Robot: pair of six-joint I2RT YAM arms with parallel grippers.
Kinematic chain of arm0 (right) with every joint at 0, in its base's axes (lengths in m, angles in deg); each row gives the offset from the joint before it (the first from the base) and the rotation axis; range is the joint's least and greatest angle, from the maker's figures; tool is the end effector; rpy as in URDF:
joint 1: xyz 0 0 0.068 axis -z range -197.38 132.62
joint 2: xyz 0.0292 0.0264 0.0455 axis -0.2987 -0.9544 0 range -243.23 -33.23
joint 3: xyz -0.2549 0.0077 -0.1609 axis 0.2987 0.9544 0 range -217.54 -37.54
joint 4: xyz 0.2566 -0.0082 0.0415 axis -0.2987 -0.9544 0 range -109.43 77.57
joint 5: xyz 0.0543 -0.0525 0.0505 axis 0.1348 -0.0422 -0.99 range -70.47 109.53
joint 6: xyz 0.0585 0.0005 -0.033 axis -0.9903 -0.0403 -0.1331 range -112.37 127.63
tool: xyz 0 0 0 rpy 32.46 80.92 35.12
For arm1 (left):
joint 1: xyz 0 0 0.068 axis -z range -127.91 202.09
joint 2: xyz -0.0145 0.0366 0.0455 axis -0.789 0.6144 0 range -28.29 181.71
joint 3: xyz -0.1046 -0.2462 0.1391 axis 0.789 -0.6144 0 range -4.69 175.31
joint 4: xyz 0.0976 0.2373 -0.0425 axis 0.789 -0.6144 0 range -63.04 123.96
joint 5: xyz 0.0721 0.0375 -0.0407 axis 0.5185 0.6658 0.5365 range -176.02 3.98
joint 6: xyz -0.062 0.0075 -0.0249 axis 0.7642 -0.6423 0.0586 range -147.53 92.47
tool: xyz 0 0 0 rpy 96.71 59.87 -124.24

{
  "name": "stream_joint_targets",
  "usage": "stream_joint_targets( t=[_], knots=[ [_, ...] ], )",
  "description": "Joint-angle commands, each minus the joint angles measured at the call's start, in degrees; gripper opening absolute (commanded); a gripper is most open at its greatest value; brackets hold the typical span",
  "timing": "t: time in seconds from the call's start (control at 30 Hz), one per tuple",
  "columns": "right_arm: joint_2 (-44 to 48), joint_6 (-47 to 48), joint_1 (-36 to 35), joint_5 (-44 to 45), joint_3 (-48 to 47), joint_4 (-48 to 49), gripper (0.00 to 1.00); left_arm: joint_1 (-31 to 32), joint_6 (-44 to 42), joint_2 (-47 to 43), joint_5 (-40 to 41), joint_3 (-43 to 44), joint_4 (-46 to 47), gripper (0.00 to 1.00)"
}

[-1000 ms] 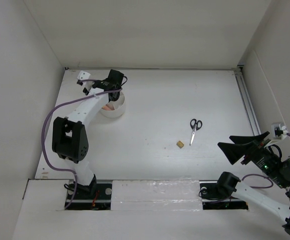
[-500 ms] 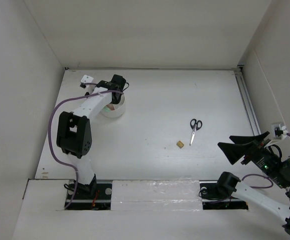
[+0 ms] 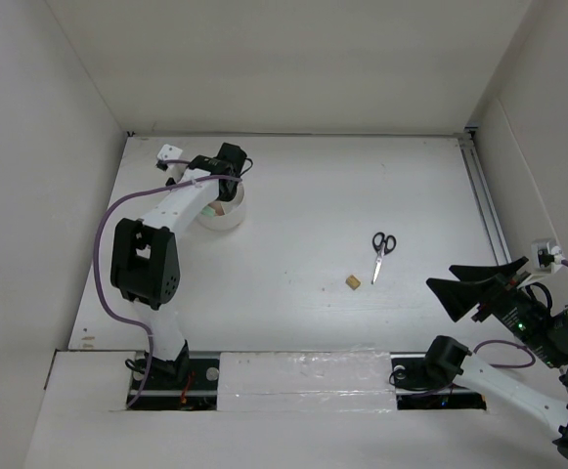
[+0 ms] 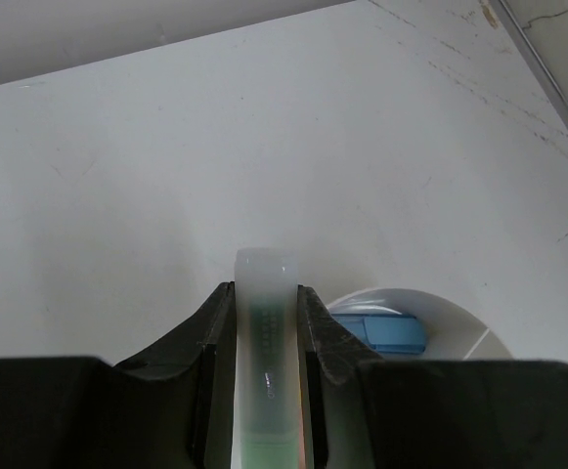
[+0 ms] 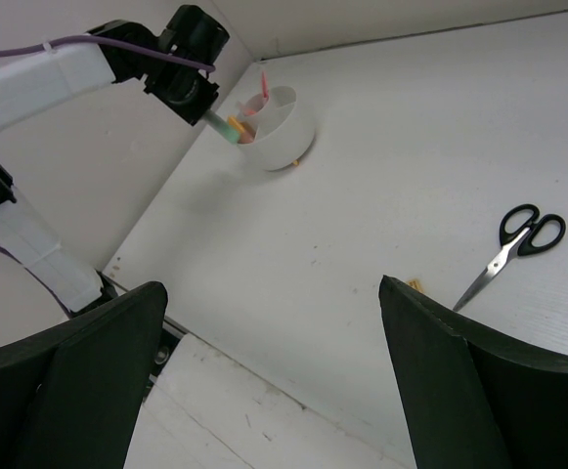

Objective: Sort the stationery into containers
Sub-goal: Place the stationery in the storage box.

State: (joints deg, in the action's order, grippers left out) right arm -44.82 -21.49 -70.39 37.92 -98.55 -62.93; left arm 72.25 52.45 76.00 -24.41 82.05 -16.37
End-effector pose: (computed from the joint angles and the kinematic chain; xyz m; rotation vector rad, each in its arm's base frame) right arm -0.0046 -0.0340 0.3940 -0.0843 1.6542 0.8549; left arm 0.3732 -0.0866 0.2896 -1.2272 1.6549 0.4763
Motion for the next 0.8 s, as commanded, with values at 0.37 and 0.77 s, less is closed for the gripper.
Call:
stream_joint_targets(
  t=[0.37,0.77],
  knots=[
    [0.5,0.9,-0.6,-0.5,-0.2,3.0,0.95,0.1,12.2,-0.7,9.8,3.0,1.0,0.0],
    [0.5,0.9,-0.6,-0.5,-0.2,3.0,0.95,0.1,15.2,2.1,10.3,4.7,-1.6,0.0]
  ],
)
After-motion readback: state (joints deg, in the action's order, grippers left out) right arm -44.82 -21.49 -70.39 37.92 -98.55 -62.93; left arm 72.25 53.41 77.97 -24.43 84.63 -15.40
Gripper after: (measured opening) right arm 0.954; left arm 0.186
